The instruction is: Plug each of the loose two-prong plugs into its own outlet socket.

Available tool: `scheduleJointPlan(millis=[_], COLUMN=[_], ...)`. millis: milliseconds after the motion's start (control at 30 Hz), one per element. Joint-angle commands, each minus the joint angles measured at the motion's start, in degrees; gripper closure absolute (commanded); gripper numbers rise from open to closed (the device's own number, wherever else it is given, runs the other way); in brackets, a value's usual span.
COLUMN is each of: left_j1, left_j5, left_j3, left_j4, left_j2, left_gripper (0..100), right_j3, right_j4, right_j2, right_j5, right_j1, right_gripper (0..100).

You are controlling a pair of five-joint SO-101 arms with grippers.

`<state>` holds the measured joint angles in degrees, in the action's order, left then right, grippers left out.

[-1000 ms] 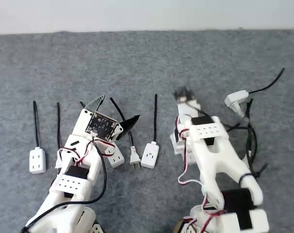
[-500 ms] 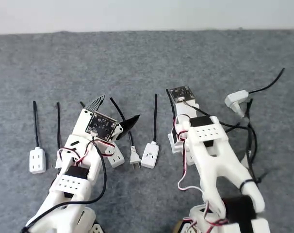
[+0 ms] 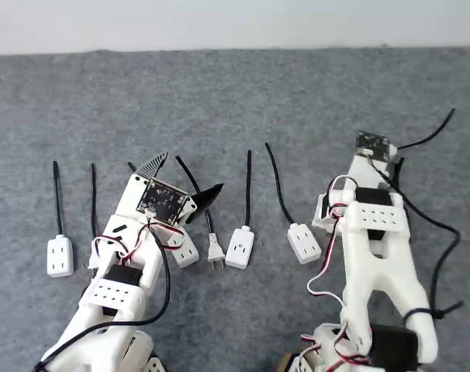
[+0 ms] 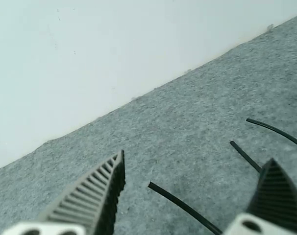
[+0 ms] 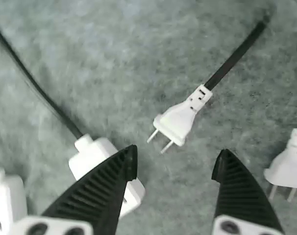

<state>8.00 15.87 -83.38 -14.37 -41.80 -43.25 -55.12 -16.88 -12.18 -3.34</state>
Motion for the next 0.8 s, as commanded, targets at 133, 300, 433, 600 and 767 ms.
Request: scheduleJointPlan(millis=[133,300,433,600,767], left_j1=[0.35,0.35,0.35,1.23,1.85], left_j5=[0.62,0.62,0.53,0.62,0.79], left_j3=[1.54,1.54,1.54,1.45,0.84], left_j4=[-1.76,-1.76,-1.76,-1.49,-1.58], left_j2=[0.18,0.18,0.18,0.18,0.18], left_gripper=[59,59,59,59,59], right_j3=[0.7,0.35,0.26,-6.15,-11.16], right_j4=[4.7,5.14,6.29,15.34,25.45], right_j2=[1.36,2.15,2.24,2.24,1.98], right_j5=[-4.84,-4.75,-5.1,-10.2,-13.36], right_j1=[0.31,0.75,0.31,0.31,0.31], right_gripper=[74.5,74.5,74.5,74.5,74.3])
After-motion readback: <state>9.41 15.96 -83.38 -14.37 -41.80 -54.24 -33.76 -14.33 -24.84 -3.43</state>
